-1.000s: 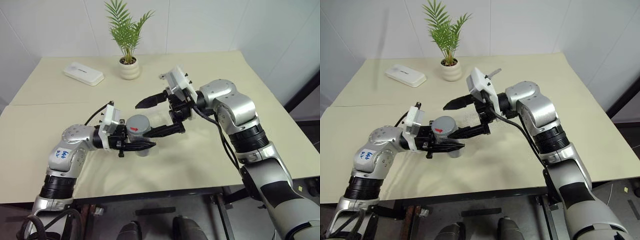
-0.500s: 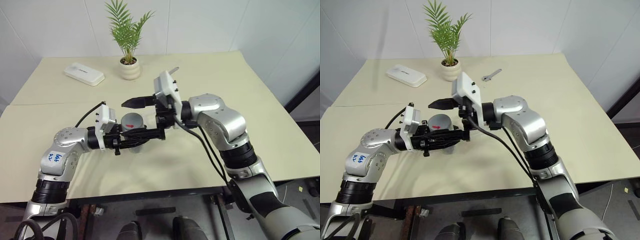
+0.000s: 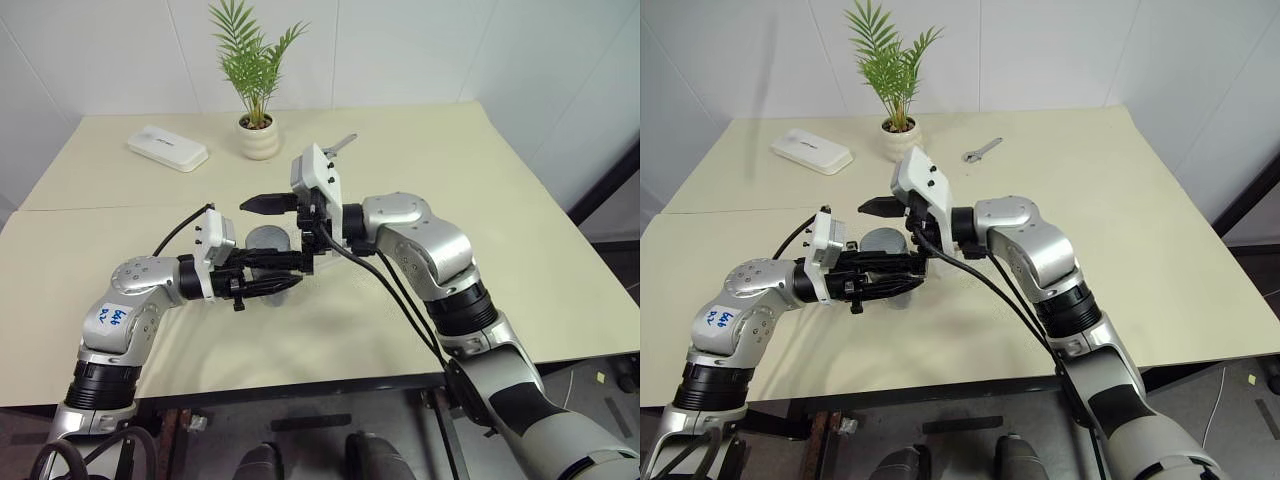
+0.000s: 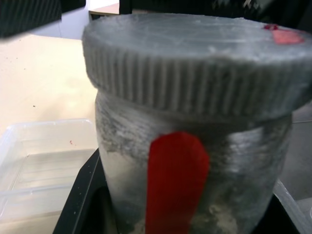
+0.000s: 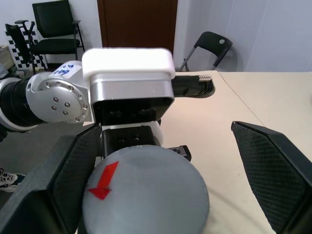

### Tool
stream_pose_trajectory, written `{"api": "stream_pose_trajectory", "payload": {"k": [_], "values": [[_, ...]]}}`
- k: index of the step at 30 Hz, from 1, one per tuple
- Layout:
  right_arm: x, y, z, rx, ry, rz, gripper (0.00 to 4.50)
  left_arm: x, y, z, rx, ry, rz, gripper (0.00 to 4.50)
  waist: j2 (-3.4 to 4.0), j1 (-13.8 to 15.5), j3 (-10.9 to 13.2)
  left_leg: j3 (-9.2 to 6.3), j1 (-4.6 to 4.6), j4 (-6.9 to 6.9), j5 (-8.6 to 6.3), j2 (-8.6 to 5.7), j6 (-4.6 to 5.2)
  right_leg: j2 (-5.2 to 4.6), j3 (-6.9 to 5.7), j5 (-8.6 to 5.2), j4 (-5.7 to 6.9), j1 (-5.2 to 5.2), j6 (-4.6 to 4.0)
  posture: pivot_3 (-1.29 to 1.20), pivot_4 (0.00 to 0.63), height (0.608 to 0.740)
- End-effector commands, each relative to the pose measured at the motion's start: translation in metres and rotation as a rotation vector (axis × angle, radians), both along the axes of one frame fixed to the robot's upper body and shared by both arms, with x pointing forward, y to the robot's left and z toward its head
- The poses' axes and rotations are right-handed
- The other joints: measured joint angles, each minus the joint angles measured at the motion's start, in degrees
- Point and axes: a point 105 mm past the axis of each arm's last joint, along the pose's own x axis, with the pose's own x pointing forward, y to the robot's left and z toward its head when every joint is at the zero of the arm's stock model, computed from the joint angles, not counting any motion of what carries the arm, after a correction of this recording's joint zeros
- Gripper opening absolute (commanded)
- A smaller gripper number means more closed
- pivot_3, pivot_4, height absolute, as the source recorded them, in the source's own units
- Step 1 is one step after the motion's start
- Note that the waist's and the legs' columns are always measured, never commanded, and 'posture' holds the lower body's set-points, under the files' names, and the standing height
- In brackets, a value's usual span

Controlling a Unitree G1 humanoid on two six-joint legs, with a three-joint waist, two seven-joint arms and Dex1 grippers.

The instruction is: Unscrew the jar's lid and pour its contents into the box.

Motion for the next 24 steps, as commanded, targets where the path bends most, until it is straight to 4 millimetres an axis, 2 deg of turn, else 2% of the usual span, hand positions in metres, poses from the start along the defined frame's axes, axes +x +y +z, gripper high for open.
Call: {"api": "stream_pose_trajectory", "payload": {"k": [1, 5, 8, 11, 17, 21, 24], "values": [[0.001, -0.004, 0.01, 0.01, -0.049, -0.003, 4.48, -0.007, -0.003, 0.013, -0.029, -0.055, -0.027, 1.96, 0.0, 0.0, 0.0, 0.0, 0.0, 0.0, 0.0, 0.0, 0.0, 0.0, 0.0, 0.0, 0.0, 0.0, 0.0, 0.0, 0.15, 0.74], [0.019, -0.025, 0.024, 0.045, -0.004, -0.061, 4.48, -0.006, 0.002, 0.013, -0.031, -0.059, -0.024, 1.96, 0.0, -0.03, 0.0, 0.0, 0.0, 0.0, 0.0, 0.0, 0.0, 0.0, 0.0, 0.0, 0.0, 0.0, 0.0, 0.0, 0.15, 0.74], [0.025, -0.034, 0.029, 0.053, 0.003, -0.071, 4.48, -0.004, 0.003, 0.013, -0.03, -0.062, -0.02, 1.96, 0.0, 0.01, 0.0, 0.0, 0.01, 0.0, 0.0, 0.0, 0.0, 0.0, 0.0, 0.0, 0.01, 0.0, 0.0, 0.0, 0.15, 0.74], [0.035, -0.055, 0.034, 0.073, 0.026, -0.114, 4.48, -0.003, 0.005, 0.012, -0.026, -0.066, -0.018, 1.96, 0.0, 0.08, 0.0, 0.0, 0.0, -0.01, 0.0, 0.0, 0.0, 0.0, -0.01, 0.0, -0.02, 0.01, 0.0, 0.0, 0.15, 0.74], [0.051, -0.093, 0.028, 0.058, 0.018, -0.208, 4.48, -0.004, 0.008, 0.009, -0.02, -0.068, -0.015, 1.96, 0.0, 0.27, 0.0, 0.01, -0.03, -0.03, 0.0, -0.05, 0.0, -0.05, -0.03, 0.01, -0.15, 0.02, 0.01, 0.0, 0.15, 0.74], [0.048, -0.109, 0.029, 0.066, 0.022, -0.211, 4.48, -0.001, 0.014, 0.011, -0.009, -0.079, -0.002, 1.96, 0.0, -0.35, 0.0, 0.11, 0.0, -0.1, -0.02, 0.01, 0.02, 0.03, 0.09, 0.01, -0.18, 0.0, 0.02, 0.0, 0.15, 0.74], [0.037, -0.107, 0.035, 0.082, 0.021, -0.148, 4.48, 0.001, 0.017, 0.012, -0.007, -0.082, 0.006, 1.96, 0.02, -0.36, 0.01, 0.12, 0.0, -0.12, -0.01, 0.06, 0.02, 0.11, 0.09, 0.01, -0.15, -0.05, 0.01, 0.0, 0.15, 0.74]]}}
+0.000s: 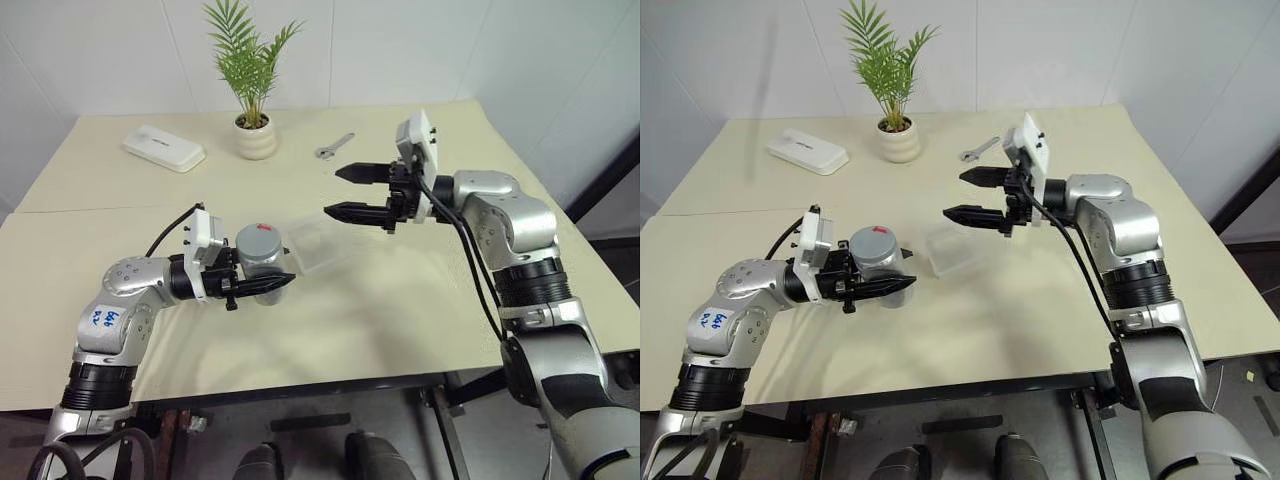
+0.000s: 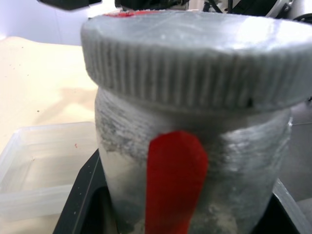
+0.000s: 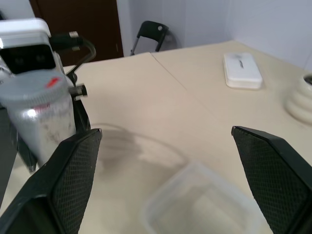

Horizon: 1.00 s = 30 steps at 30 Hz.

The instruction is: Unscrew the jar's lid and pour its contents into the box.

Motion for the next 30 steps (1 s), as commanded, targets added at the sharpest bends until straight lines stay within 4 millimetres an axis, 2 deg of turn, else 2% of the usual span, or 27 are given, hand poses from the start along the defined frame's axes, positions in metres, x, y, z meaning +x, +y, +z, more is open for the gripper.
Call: {"api": "stream_pose_trajectory", "payload": {"k": [1, 6, 10, 14, 20, 30], "values": [[-0.022, 0.008, 0.023, 0.053, -0.068, 0.111, 4.48, 0.0, 0.005, 0.011, 0.005, -0.053, 0.004, 1.96, 0.01, 0.0, 0.01, 0.0, 0.0, 0.01, 0.0, 0.01, 0.0, 0.01, 0.01, 0.0, 0.02, 0.0, 0.0, 0.0, 0.15, 0.74], [-0.053, 0.043, 0.024, 0.07, -0.076, 0.241, 4.48, 0.0, 0.002, 0.008, 0.005, -0.047, -0.001, 1.96, 0.01, 0.06, 0.0, 0.01, 0.02, 0.09, 0.0, 0.01, 0.0, 0.0, 0.05, 0.0, 0.12, 0.0, 0.0, 0.0, 0.15, 0.74], [-0.063, 0.074, 0.012, -0.007, -0.115, 0.232, 4.48, -0.001, 0.001, 0.006, 0.007, -0.036, -0.006, 1.96, 0.01, 0.33, 0.0, 0.0, 0.03, 0.11, 0.0, -0.01, 0.0, -0.04, 0.03, 0.0, 0.17, 0.01, 0.0, 0.0, 0.15, 0.74], [-0.072, 0.098, 0.011, -0.002, -0.101, 0.244, 4.48, 0.001, 0.0, 0.008, 0.004, -0.03, -0.006, 1.96, 0.01, 0.37, 0.0, 0.0, 0.02, 0.15, 0.0, -0.04, 0.0, -0.09, 0.03, 0.0, 0.2, 0.01, 0.0, 0.0, 0.15, 0.74], [-0.063, 0.109, 0.003, -0.018, -0.081, 0.207, 4.48, 0.0, -0.005, 0.008, -0.004, -0.029, -0.016, 1.96, 0.0, 0.43, 0.0, -0.01, 0.02, 0.17, 0.0, -0.05, 0.0, -0.09, 0.01, 0.0, 0.21, 0.02, -0.01, 0.0, 0.15, 0.74], [-0.055, 0.112, 0.0, -0.025, -0.073, 0.18, 4.48, 0.002, -0.006, 0.01, -0.012, -0.038, -0.011, 1.96, 0.01, 0.32, 0.0, -0.01, 0.02, 0.13, 0.0, -0.04, 0.0, -0.06, 0.01, -0.01, 0.21, 0.0, -0.02, 0.0, 0.15, 0.74]]}}
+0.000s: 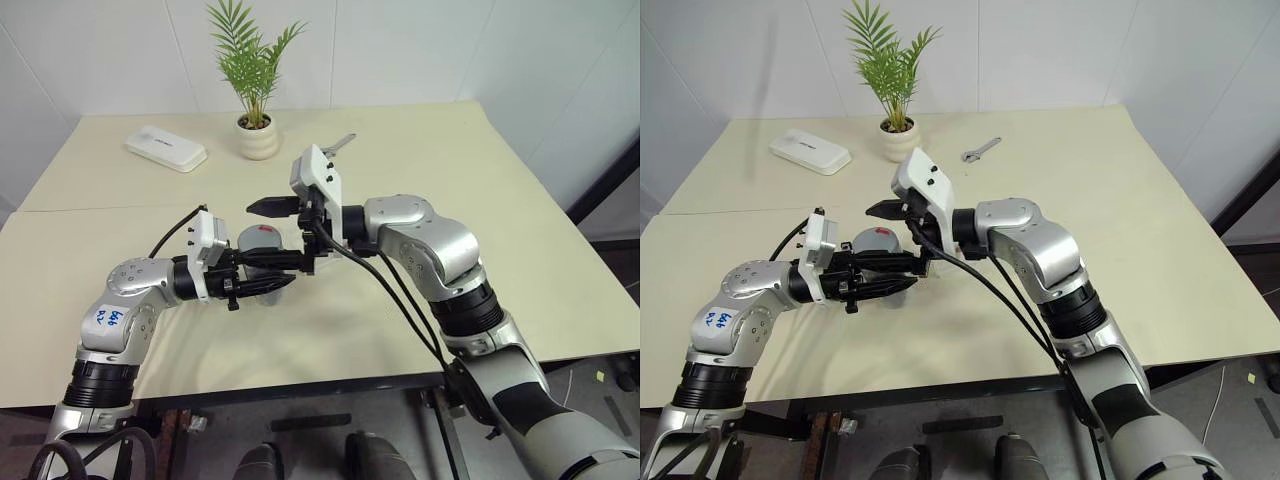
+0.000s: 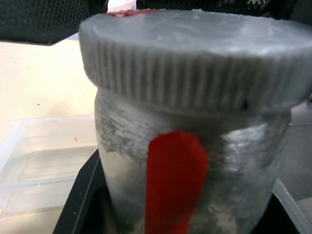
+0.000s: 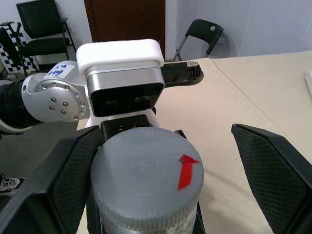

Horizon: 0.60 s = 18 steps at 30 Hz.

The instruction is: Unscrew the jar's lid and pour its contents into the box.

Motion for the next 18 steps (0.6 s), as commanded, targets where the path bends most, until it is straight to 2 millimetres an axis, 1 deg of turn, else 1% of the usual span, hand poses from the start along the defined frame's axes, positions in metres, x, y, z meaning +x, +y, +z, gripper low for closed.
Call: {"api": "stream_pose_trajectory", "payload": {"k": [1, 5, 12, 18], "values": [[-0.002, 0.002, 0.015, 0.029, -0.057, 0.006, 4.48, -0.002, -0.003, 0.015, -0.01, -0.063, -0.018, 1.96, 0.0, 0.0, 0.0, 0.0, 0.0, 0.01, 0.0, 0.0, 0.0, 0.0, 0.0, 0.0, 0.0, 0.0, 0.0, 0.0, 0.15, 0.74], [0.004, -0.005, 0.017, 0.03, -0.057, -0.014, 4.48, -0.001, -0.002, 0.015, -0.009, -0.067, -0.016, 1.96, 0.0, 0.01, 0.0, 0.0, 0.0, 0.02, 0.0, 0.0, 0.0, -0.01, 0.0, 0.0, 0.01, 0.01, 0.0, 0.0, 0.15, 0.74], [0.019, -0.034, 0.012, 0.02, -0.029, -0.083, 4.48, -0.001, 0.001, 0.016, -0.011, -0.072, -0.011, 1.96, 0.0, 0.03, 0.0, 0.0, 0.0, 0.0, 0.0, 0.0, 0.0, 0.0, 0.0, 0.0, -0.02, 0.01, 0.0, 0.0, 0.15, 0.74], [0.021, -0.046, 0.009, 0.009, -0.017, -0.097, 4.48, 0.0, 0.005, 0.015, -0.012, -0.07, 0.003, 1.96, 0.0, 0.05, 0.0, 0.0, 0.0, 0.01, 0.0, 0.0, 0.0, 0.0, 0.0, 0.0, 0.0, 0.01, 0.0, 0.0, 0.15, 0.74]]}}
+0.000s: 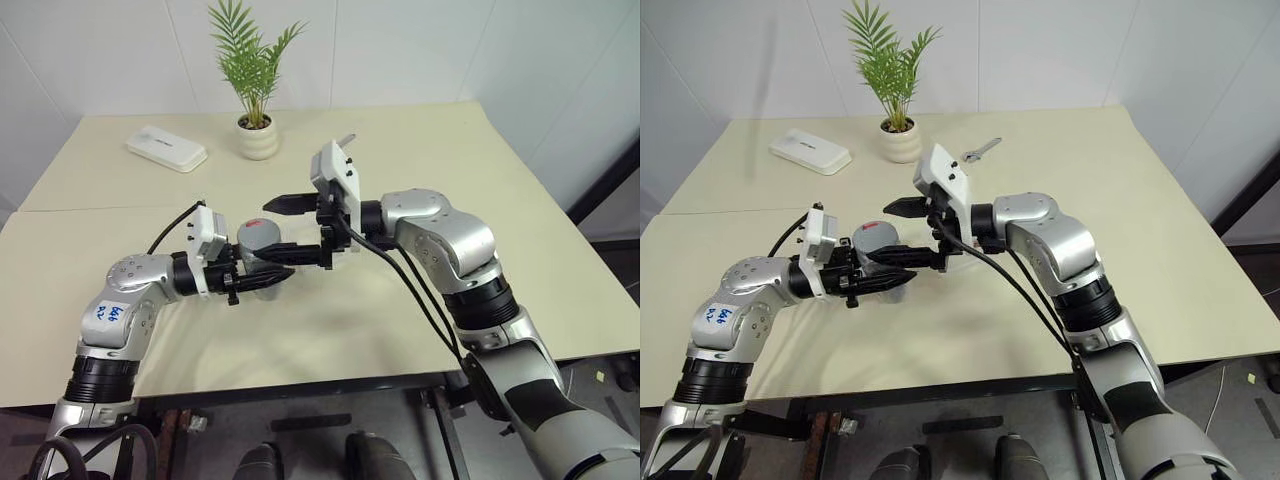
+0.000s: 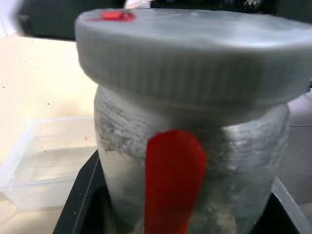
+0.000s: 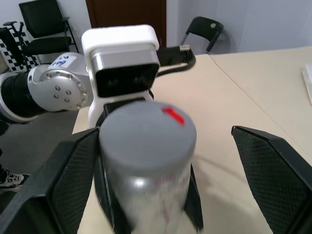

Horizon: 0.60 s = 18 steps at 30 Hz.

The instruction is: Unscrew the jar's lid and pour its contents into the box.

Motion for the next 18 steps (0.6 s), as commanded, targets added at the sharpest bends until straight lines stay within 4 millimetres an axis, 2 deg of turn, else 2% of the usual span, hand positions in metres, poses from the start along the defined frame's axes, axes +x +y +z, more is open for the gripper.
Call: {"api": "stream_pose_trajectory", "payload": {"k": [1, 9, 18], "values": [[0.01, -0.019, 0.011, 0.038, -0.024, -0.072, 4.48, -0.007, 0.0, 0.013, -0.004, -0.073, -0.037, 1.96, 0.0, 0.05, 0.0, 0.0, -0.01, 0.01, 0.0, 0.0, 0.0, 0.0, 0.0, 0.0, 0.0, 0.0, 0.0, 0.0, 0.15, 0.74], [0.009, -0.026, 0.008, 0.047, 0.012, -0.068, 4.48, -0.007, 0.005, 0.013, 0.002, -0.072, -0.02, 1.96, 0.0, -0.03, 0.0, 0.01, 0.0, -0.04, 0.0, 0.01, 0.0, 0.03, 0.01, 0.0, -0.02, -0.01, -0.01, 0.0, 0.15, 0.74], [-0.012, -0.031, 0.016, 0.083, 0.034, 0.069, 4.48, -0.007, 0.007, 0.012, 0.013, -0.069, -0.012, 1.96, 0.0, 0.01, 0.0, 0.02, 0.0, -0.02, 0.0, 0.0, 0.0, 0.01, 0.02, 0.0, -0.04, 0.0, 0.0, 0.0, 0.15, 0.74]]}}
